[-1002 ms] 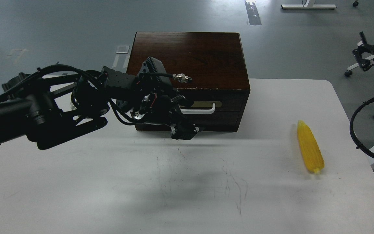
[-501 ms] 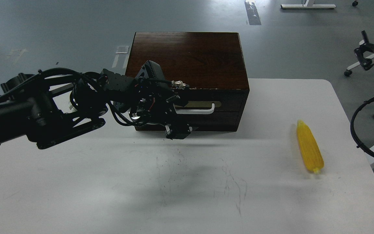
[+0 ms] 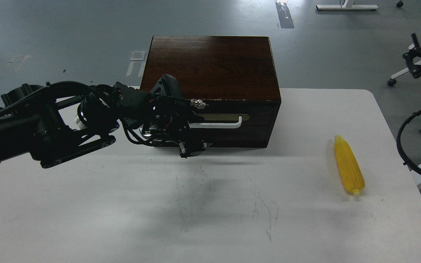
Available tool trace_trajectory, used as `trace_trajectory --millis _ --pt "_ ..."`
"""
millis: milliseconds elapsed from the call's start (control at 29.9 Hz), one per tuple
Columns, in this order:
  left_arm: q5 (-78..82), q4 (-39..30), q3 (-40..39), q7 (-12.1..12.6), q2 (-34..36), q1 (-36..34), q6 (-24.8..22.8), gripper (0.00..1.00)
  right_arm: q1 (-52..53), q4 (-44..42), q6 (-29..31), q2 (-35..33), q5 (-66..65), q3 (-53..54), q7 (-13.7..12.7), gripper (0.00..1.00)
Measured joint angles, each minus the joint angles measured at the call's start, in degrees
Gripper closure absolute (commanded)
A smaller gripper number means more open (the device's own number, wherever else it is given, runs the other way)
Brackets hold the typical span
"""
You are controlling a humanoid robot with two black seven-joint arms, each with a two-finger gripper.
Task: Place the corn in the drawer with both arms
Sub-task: 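Pull the drawer handle toward the robot with the left gripper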
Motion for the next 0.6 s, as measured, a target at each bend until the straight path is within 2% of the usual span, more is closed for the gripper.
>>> trace_trajectory --millis 234,601 --pt "-0.03 0.01 0.0 -0.33 -0.08 0.01 0.0 0.5 0.0 -0.45 0.0 0.0 0.0 0.05 0.0 0.0" --pt "-0.31 -0.72 -0.08 -1.46 0.09 -0.27 -0.47 0.55 0.0 -0.99 0.0 0.0 0.0 0.05 0.01 0.0"
